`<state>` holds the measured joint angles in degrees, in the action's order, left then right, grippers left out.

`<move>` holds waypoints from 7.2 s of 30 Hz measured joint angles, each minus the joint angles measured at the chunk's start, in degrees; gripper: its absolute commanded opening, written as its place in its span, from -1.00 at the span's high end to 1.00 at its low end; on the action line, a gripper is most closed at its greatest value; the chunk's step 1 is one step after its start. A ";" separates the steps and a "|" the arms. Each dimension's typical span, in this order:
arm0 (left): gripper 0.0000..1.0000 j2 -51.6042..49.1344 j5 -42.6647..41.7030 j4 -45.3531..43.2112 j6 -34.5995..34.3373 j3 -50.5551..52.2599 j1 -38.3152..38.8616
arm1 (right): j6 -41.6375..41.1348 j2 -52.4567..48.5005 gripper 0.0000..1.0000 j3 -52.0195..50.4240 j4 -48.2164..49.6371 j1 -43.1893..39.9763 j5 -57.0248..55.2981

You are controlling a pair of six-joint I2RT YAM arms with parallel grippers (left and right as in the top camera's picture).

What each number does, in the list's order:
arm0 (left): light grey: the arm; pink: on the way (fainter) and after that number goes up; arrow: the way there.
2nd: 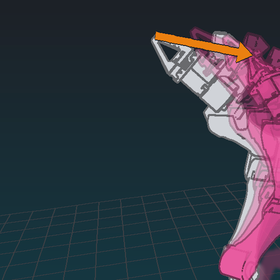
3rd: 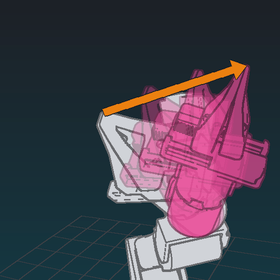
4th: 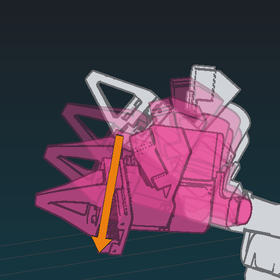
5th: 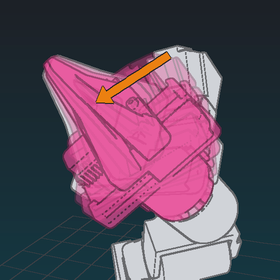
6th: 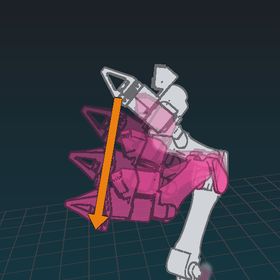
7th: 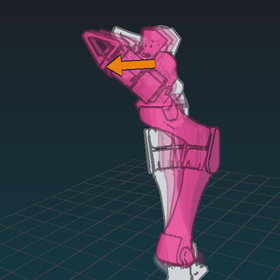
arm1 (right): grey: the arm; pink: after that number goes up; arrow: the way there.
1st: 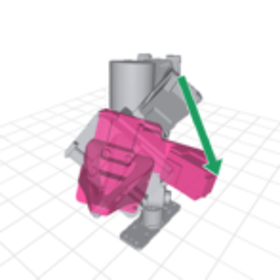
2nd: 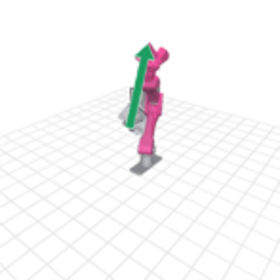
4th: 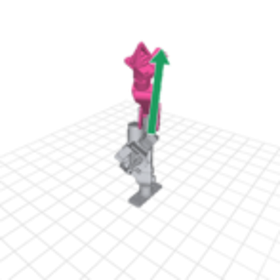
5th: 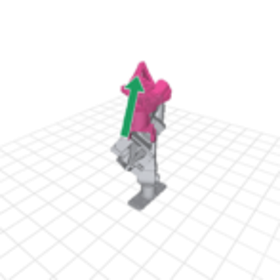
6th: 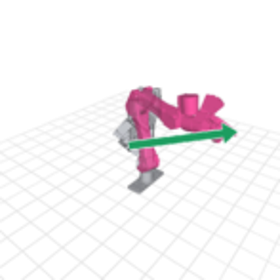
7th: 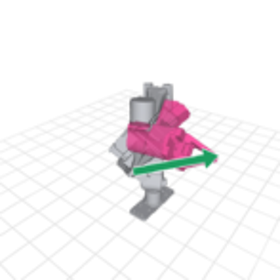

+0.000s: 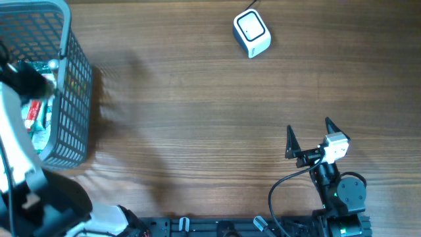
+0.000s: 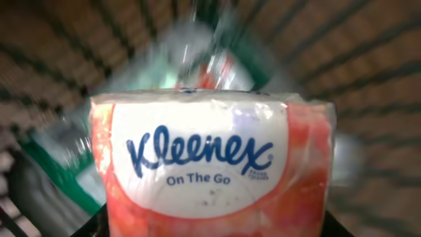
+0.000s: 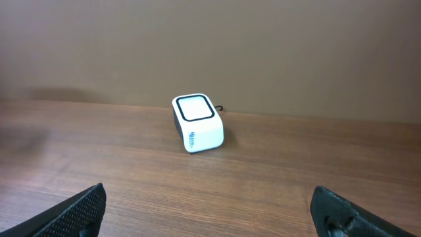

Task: Scan the item barcode
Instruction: 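Reach the left gripper into the basket and grasp the Kleenex tissue pack, then lift the tissue pack out and carry it toward the table center, then lower the tissue pack upright onto the table and open the left gripper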

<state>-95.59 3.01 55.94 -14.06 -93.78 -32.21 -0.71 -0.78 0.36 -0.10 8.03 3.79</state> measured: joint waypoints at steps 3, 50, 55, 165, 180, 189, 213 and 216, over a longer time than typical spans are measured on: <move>0.43 5.07 0.02 -0.28 -0.09 -7.74 0.02 | 0.00 0.00 -1.00 0.00 0.02 0.00 0.00; 0.44 1.36 6.67 -5.09 -3.45 16.96 59.98 | 0.00 0.00 -1.00 0.00 0.02 0.00 -0.02; 0.42 -1.01 11.56 -4.20 -3.93 17.68 61.22 | 0.00 0.00 -1.00 -0.02 0.02 0.00 0.00; 0.03 -1.29 11.26 -2.27 -13.25 22.05 61.40 | 0.00 0.00 -0.99 0.00 0.02 0.00 0.00; 0.09 -1.29 10.60 -2.36 -13.25 22.05 61.40 | 0.00 0.00 -1.00 -0.02 0.02 0.00 0.00; 0.08 -1.29 10.58 -2.14 -13.25 22.05 61.40 | 0.00 0.00 -0.99 -0.02 0.02 0.00 0.00; -0.47 -1.27 10.40 -1.31 -12.70 22.05 61.40 | 0.00 0.00 -1.00 -0.02 0.02 0.00 0.00; -0.70 -1.27 10.29 -1.38 -12.37 22.05 61.40 | 0.00 0.00 -1.00 -0.02 0.02 0.00 0.00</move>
<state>-96.86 13.30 54.57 -26.44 -71.72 29.19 -0.71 -0.78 0.34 -0.08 8.03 3.79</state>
